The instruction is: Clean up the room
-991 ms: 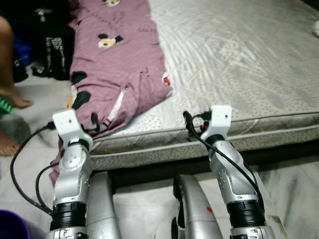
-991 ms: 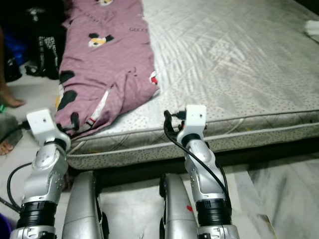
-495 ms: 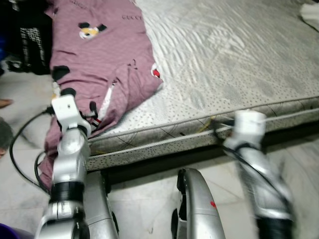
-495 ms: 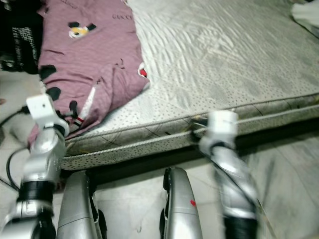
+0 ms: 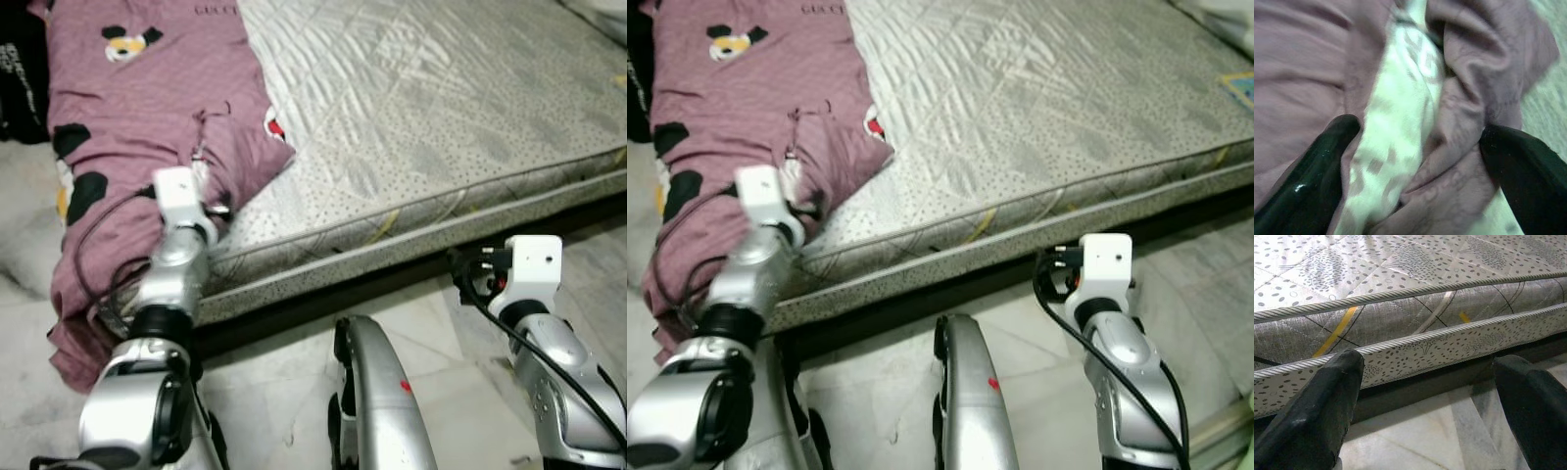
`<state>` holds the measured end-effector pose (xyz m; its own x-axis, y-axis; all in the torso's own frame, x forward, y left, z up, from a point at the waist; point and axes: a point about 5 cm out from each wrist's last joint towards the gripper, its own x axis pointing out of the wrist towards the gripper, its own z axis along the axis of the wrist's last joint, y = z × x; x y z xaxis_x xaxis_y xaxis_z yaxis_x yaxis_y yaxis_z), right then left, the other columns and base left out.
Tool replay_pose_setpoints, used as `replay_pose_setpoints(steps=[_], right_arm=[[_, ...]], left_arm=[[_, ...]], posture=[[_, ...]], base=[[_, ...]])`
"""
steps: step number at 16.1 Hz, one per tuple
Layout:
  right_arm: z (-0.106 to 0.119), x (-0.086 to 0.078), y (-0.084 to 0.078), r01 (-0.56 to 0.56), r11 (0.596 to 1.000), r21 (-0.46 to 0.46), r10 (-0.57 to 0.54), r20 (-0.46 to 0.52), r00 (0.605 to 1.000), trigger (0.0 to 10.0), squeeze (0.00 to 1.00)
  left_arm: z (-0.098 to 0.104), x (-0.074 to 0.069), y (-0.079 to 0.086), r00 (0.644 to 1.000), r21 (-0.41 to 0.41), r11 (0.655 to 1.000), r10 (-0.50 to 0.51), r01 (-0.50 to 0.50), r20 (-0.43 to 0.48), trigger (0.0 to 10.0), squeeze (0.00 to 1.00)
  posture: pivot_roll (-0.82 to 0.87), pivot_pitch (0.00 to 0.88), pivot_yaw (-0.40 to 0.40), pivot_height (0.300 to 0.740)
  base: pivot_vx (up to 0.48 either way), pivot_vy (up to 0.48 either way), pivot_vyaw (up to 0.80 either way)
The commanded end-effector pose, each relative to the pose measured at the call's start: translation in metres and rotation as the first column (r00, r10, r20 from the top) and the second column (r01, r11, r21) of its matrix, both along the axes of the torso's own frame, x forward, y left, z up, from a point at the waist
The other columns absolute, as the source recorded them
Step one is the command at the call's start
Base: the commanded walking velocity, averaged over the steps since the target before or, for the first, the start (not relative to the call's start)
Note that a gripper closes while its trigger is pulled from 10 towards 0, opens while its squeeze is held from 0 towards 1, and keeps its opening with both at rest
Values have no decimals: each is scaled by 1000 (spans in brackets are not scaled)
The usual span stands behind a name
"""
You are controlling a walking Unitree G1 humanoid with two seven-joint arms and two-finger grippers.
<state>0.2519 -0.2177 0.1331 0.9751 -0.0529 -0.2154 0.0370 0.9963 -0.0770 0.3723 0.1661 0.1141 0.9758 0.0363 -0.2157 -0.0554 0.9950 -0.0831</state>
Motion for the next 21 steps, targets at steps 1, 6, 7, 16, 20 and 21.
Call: replay_pose_setpoints(steps=[1,6,7,16,20,21], right_arm=[[2,-4,-2,0,1000,-11,0,-9,1000,10000,0],[0,-1,3,-7,1000,-3,7,-18,1000,10000,0],[0,1,5,-8,1000,1,8,-14,1000,10000,0],[-4,10,12,-6,1000,16,6,4,1000,10000,0],[-5,15,16,-9,1000,21,9,17,1000,10000,0],[-5,16,17,-10,1000,22,10,19,1000,10000,0]], left_arm=[[-11,-2,-11,997,2,998,-58,58,-43,10000,0],[-41,-20,-64,897,-39,909,-416,415,-150,10000,0],[-47,-27,-75,856,-51,872,-488,487,-170,10000,0],[-58,-77,-141,468,-165,489,-871,857,-154,10000,0],[-1,-61,-147,479,68,483,-875,873,66,10000,0],[15,-54,-145,512,116,525,-850,843,122,10000,0]], posture=[[-332,224,-91,517],[-308,208,-85,517],[-306,205,-82,517],[-276,180,-61,517],[-257,164,-61,517],[-255,164,-61,517]], base=[[0,0,0],[0,0,0],[0,0,0],[0,0,0],[0,0,0],[0,0,0]])
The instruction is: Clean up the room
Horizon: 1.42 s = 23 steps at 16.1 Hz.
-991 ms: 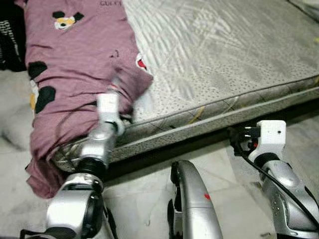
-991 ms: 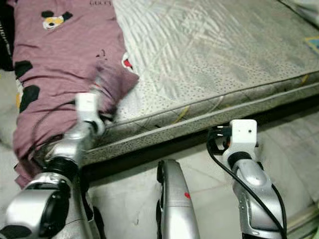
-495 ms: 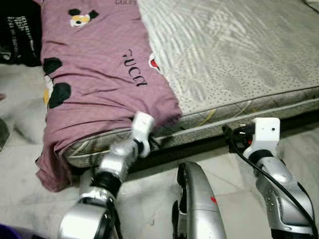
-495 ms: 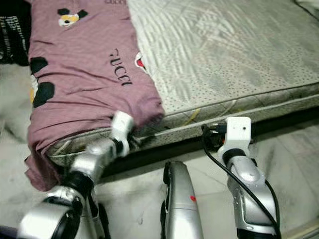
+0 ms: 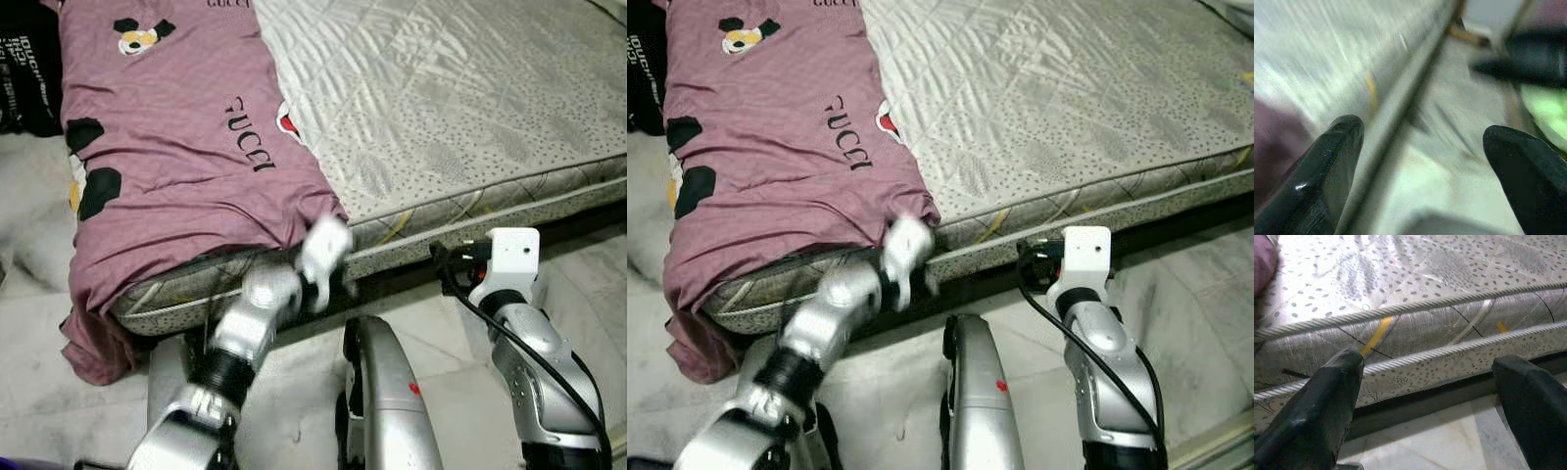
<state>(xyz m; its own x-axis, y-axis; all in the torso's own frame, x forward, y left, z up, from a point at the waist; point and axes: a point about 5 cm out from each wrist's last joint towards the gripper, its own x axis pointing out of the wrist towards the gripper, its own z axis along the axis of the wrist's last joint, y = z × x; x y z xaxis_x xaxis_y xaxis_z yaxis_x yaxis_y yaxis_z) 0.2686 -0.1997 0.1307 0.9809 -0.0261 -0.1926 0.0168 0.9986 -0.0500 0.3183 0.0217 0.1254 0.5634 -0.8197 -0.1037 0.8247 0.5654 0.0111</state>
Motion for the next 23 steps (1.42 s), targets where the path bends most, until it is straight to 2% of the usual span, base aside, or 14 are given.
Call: replay_pose_setpoints(steps=[1,2,4,5,6,7,8,9,10,13,15,18,20,23], right_arm=[[-2,0,-1,12,1000,-4,-12,-3,1000,10000,0],[-2,1,0,10,1000,-3,-10,1,1000,10000,0],[-2,2,0,11,1000,-3,-11,6,1000,10000,0],[-2,2,0,13,1000,-3,-13,10,1000,10000,0],[-2,2,0,14,1000,-3,-14,11,1000,10000,0],[-2,1,0,15,1000,-3,-15,12,1000,10000,0],[-1,0,0,16,1000,-4,-16,14,1000,10000,0],[-1,0,0,17,1000,-5,-17,15,1000,10000,0],[0,0,-1,20,1000,-9,-20,15,1000,10000,0],[0,-1,-3,23,1000,-20,-23,15,1000,10000,0],[1,-2,-4,25,999,-23,-25,16,1000,10000,0],[1,-2,-4,29,999,-25,-29,15,999,10000,0],[0,1,-1,24,1000,-20,-24,17,1000,10000,0],[0,1,0,23,1000,-17,-23,17,1000,10000,0]], left_arm=[[13,5,3,996,-19,999,43,-42,73,10000,0],[33,16,12,976,-79,987,152,-141,153,10000,0],[50,28,29,943,-141,958,275,-251,189,10000,0],[55,40,47,892,-182,903,420,-390,170,10000,0],[51,46,58,856,-157,866,497,-475,146,10000,0],[40,54,77,796,-98,801,598,-590,92,10000,0],[23,59,97,742,-48,740,671,-670,-10,10000,0],[8,60,108,715,21,719,694,-695,-83,10000,0],[-7,59,118,706,112,715,699,-690,-110,10000,0],[-22,59,118,711,180,735,678,-654,-185,10000,0],[-24,59,112,723,198,748,663,-633,-193,10000,0],[-25,58,88,783,211,809,585,-548,-209,10000,0],[-37,43,44,881,214,918,385,-334,-277,10000,0],[-45,36,36,897,233,933,336,-275,-287,10000,0]], posture=[[-254,163,-61,517],[-252,160,-59,517],[-253,158,-58,517],[-253,158,-57,517],[-253,158,-57,517],[-258,161,-56,517],[-264,163,-55,517],[-271,166,-55,517],[-284,170,-58,517],[-293,172,-60,517],[-304,173,-58,517],[-305,169,-56,517],[-297,164,-53,517],[-294,162,-51,517]], base=[[0,0,0],[0,0,0],[0,0,0],[0,0,0],[0,0,0],[0,0,0],[0,0,0],[0,0,0],[0,0,0],[0,0,0],[0,0,0],[0,0,0],[0,0,0],[0,0,0]])
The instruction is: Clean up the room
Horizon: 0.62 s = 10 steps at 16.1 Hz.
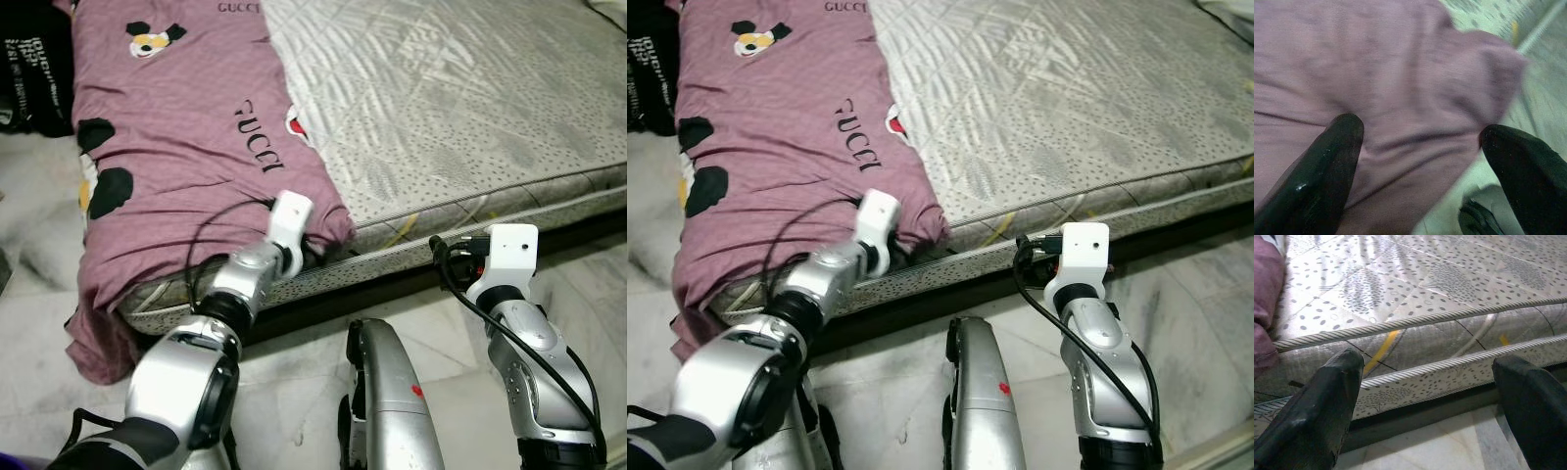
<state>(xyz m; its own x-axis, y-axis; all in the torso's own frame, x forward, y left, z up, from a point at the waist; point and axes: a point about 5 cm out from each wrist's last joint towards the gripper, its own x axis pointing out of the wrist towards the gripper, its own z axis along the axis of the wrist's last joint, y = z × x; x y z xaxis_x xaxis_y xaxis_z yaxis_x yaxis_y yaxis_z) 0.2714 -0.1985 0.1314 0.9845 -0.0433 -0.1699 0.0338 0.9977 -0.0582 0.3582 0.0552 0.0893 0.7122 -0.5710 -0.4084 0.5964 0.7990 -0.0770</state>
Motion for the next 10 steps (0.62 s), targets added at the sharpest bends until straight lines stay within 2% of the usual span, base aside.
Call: replay_pose_setpoints(steps=[1,2,4,7,9,10], right_arm=[[-2,2,2,4,1000,4,-4,-2,1000,10000,0],[-2,3,4,3,1000,9,-3,-1,1000,10000,0],[-3,8,9,1,1000,29,-2,10,1000,10000,0],[-2,15,17,2,999,55,-3,31,1000,10000,0],[-2,21,22,1,998,67,-4,44,999,10000,0],[-2,24,24,3,997,78,-7,56,998,10000,0]], left_arm=[[-22,-15,-5,994,32,997,-70,73,-83,10000,0],[-26,-19,-6,992,40,995,-90,94,-91,10000,0],[-24,-16,-1,994,64,993,-100,102,-46,10000,0],[-1,-4,6,987,97,987,-134,125,93,10000,0],[13,1,5,969,138,977,-182,160,169,10000,0],[24,4,4,949,177,970,-207,167,239,10000,0]], posture=[[-276,152,-42,517],[-276,152,-42,517],[-252,136,-29,517],[-220,110,-14,517],[-199,88,-4,517],[-186,76,2,517]], base=[[0,0,0],[0,0,0],[0,0,0],[0,0,0],[0,0,0],[0,0,0]])
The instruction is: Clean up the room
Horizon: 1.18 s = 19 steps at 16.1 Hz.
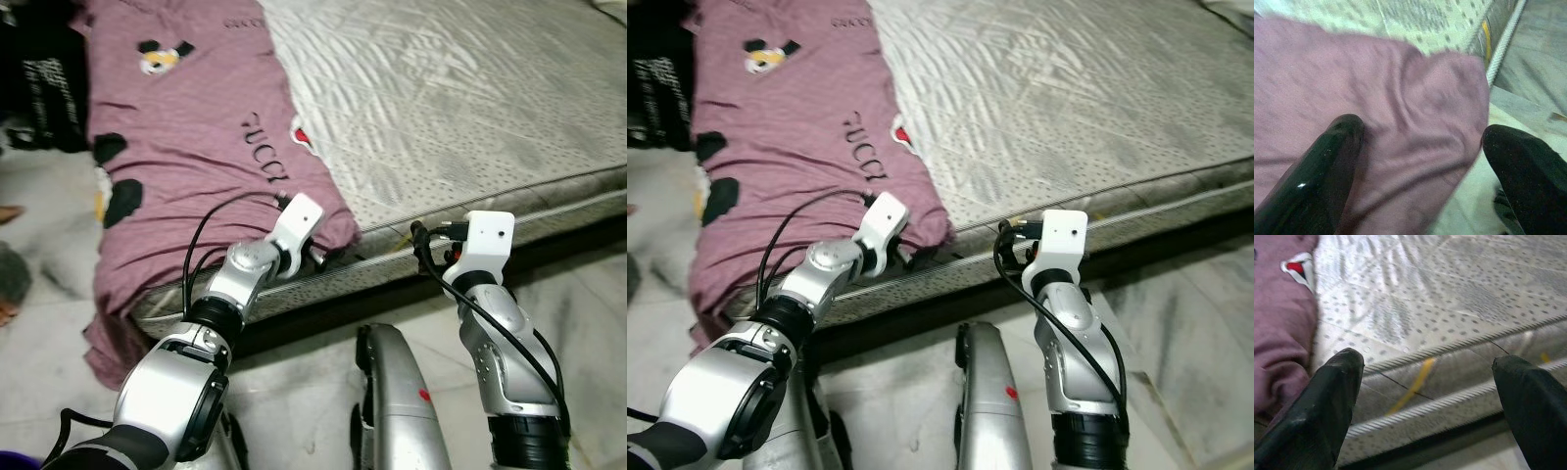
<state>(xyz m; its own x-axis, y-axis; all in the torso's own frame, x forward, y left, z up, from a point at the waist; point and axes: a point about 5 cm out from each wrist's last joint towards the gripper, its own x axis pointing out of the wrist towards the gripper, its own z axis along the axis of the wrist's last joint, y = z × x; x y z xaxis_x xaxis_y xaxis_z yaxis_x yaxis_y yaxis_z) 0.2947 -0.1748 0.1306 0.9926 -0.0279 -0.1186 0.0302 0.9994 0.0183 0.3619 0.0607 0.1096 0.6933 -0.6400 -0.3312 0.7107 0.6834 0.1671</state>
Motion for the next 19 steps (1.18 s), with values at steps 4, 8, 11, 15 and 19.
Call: replay_pose_setpoints(steps=[4,8,11,15,19], right_arm=[[0,11,12,7,1000,28,-8,31,999,10000,0],[0,19,25,-6,997,76,1,64,998,10000,0],[-4,21,36,-48,993,110,39,81,996,10000,0],[-7,26,38,-49,992,118,37,99,994,10000,0],[-7,26,41,-50,986,157,32,114,993,10000,0]], left_arm=[[35,6,10,954,76,996,12,-37,298,10000,0],[60,-8,47,819,-154,946,324,-285,474,10000,0],[51,-45,103,659,-376,779,626,-502,417,10000,0],[30,-87,152,504,-423,607,794,-672,339,10000,0],[24,-90,151,502,-412,597,802,-689,323,10000,0]], posture=[[-132,42,9,517],[-87,23,12,517],[-52,0,18,517],[-24,0,9,517],[-35,0,16,517]], base=[[0,0,0],[0,0,0],[0,0,0],[0,0,0],[0,0,0]])
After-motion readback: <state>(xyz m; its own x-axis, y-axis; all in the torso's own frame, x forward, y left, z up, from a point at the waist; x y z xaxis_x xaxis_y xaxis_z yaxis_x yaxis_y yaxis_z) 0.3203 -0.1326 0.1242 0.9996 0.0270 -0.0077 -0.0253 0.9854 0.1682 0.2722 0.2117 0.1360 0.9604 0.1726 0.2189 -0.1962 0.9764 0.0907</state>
